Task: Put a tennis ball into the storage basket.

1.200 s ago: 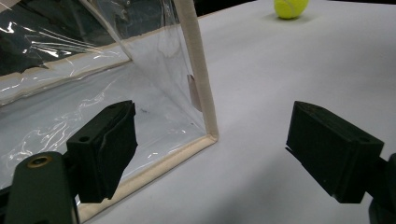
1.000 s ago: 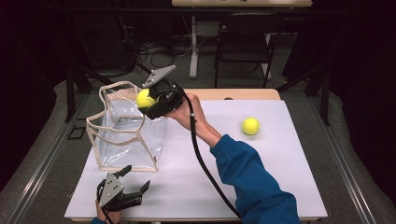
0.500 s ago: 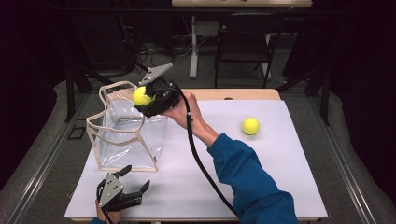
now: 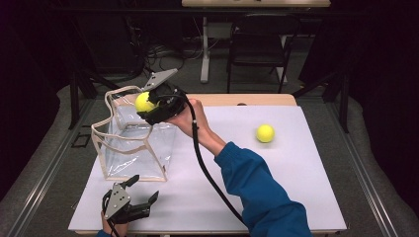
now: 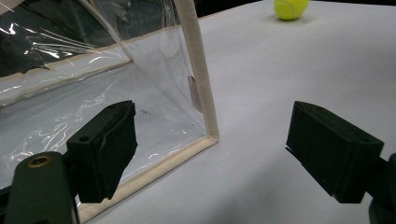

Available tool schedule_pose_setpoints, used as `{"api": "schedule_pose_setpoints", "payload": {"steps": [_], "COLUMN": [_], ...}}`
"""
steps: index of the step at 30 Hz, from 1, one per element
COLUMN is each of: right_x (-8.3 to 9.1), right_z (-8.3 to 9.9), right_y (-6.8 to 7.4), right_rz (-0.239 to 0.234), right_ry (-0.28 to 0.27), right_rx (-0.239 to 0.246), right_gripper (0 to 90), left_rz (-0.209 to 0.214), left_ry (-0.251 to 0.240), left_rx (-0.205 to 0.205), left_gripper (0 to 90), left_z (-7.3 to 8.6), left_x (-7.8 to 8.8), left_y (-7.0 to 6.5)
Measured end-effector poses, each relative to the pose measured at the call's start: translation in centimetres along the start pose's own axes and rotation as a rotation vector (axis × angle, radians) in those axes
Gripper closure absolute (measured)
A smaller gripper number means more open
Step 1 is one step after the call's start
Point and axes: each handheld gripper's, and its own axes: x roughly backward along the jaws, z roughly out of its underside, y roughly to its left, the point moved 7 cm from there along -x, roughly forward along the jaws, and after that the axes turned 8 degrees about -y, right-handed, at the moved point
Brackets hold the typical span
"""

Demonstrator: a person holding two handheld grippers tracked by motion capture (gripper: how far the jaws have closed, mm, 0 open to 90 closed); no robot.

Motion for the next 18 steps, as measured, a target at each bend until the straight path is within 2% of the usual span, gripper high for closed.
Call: {"api": "schedule_pose_setpoints", "payload": {"steps": [18], "right_x": [-1.1], "right_z": [-0.4], "right_y": [0.9], "right_rz": [0.004], "right_ry": [-0.013], "right_rx": [0.015], "right_gripper": [26.1], "left_rz": [0.002], "left_ry": [0.001], "left_rx": [0.002], "left_gripper": [16.2], "left_z": [0.0], "left_x": [0.0], "left_y": [0.0]}}
